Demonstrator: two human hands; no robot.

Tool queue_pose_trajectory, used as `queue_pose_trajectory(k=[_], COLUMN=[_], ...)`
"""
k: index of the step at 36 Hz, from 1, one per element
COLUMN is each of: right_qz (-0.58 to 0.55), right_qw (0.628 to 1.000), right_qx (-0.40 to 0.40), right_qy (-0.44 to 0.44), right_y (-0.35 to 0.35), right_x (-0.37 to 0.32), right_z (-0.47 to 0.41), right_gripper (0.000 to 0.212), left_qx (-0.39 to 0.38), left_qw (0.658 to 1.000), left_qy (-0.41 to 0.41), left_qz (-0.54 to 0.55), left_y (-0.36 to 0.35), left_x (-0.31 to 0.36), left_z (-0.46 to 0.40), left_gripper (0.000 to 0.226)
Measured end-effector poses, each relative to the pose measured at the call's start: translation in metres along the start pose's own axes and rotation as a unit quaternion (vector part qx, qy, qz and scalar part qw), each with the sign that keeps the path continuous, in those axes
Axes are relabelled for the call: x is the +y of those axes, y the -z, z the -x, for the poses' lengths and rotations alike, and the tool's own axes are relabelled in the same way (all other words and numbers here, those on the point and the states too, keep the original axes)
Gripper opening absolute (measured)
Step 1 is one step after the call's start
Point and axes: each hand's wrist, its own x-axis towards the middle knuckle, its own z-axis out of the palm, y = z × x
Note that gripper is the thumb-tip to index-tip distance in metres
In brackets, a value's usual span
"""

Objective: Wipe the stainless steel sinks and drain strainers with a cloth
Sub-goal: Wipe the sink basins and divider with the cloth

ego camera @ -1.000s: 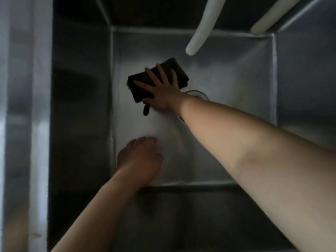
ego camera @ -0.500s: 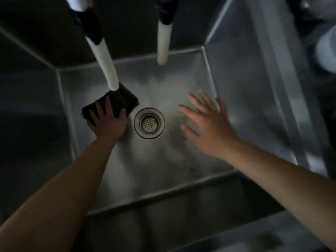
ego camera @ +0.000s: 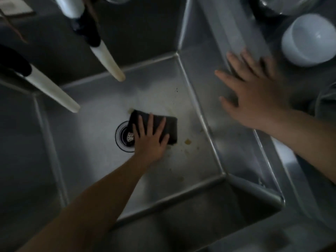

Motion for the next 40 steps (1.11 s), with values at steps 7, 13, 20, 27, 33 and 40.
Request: queue_pose_trajectory(k=[7, 13, 20, 27, 33, 40], right_qz=[-0.007, 0.013, 0.002, -0.007, 0.006, 0.017], right_qw=[0.997, 0.996, 0.996, 0.997, 1.0, 1.0], right_qx=[0.074, 0.092, 0.093, 0.072, 0.021, -0.014], right_qy=[0.006, 0.014, 0.016, 0.01, 0.008, 0.005], right_y=[-0.005, -0.014, -0.013, -0.008, -0.003, -0.002], right_x=[-0.005, -0.001, -0.003, -0.004, -0.005, -0.005], right_z=[0.0, -0.004, -0.004, -0.005, -0.006, -0.006], right_gripper=[0.057, 0.059, 0.061, 0.06, 0.06, 0.061], left_qx=[-0.002, -0.001, 0.058, -0.026, -0.038, -0.088], left_qw=[0.999, 0.987, 0.953, 0.995, 0.998, 0.995], left_qy=[0.032, 0.139, 0.253, 0.082, -0.058, 0.012], left_qz=[0.014, 0.079, 0.154, 0.041, 0.008, 0.049], left_y=[-0.008, 0.042, 0.084, 0.058, 0.009, 0.003], left_x=[0.026, 0.042, 0.087, 0.068, 0.083, 0.086], left_z=[0.007, -0.115, -0.219, -0.174, -0.045, -0.06], left_gripper=[0.066, 0.066, 0.066, 0.066, 0.065, 0.063])
